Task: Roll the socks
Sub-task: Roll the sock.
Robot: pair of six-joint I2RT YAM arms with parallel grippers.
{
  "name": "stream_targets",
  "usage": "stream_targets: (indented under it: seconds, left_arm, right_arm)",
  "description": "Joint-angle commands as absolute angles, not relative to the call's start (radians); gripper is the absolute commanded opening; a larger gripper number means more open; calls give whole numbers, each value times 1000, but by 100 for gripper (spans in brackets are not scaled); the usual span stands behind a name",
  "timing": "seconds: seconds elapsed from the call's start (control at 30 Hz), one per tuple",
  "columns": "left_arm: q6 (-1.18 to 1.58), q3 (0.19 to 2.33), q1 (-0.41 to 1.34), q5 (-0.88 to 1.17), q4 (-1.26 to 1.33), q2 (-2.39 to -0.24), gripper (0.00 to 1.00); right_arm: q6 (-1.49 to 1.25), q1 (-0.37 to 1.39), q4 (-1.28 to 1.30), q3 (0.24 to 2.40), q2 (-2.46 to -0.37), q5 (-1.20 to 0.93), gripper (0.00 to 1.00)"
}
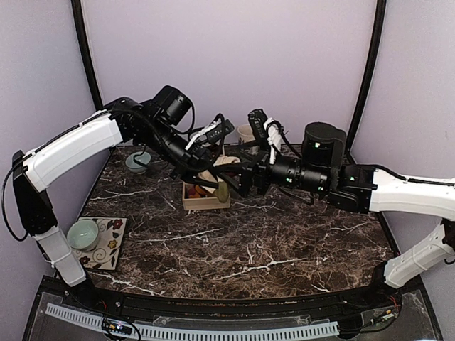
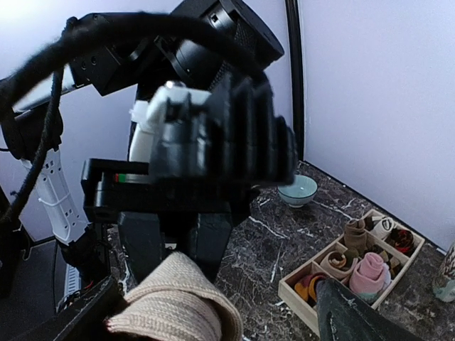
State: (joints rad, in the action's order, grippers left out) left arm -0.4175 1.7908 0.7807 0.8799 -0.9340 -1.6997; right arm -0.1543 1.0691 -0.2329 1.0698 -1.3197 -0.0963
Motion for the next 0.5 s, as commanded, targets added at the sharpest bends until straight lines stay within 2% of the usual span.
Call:
stream_targets:
  seconds: [0.0, 0.13, 0.33, 0.43, 0.47]
  left_arm:
    - [-473, 1820, 776, 1057, -1012, -1632, 0]
    - [-509, 1824, 776, 1143, -1055, -1628, 0]
    - [-536, 1833, 777, 1229, -1098, -1615, 0]
    - [-540, 1824, 776, 1241, -1102, -1610, 0]
    - [-541, 1822, 776, 1237, -1101, -1607, 0]
  right_arm:
    - [-111, 1078, -187, 1056, -1273, -111, 89]
    - [-79, 1077, -123, 1081, -1262, -128, 72]
    - [-55, 1074, -37, 1173, -1298, -207, 61]
    - [-65, 1075, 3, 1241, -1351, -287, 53]
    - [-67, 1075, 21, 1265, -1369, -310, 45]
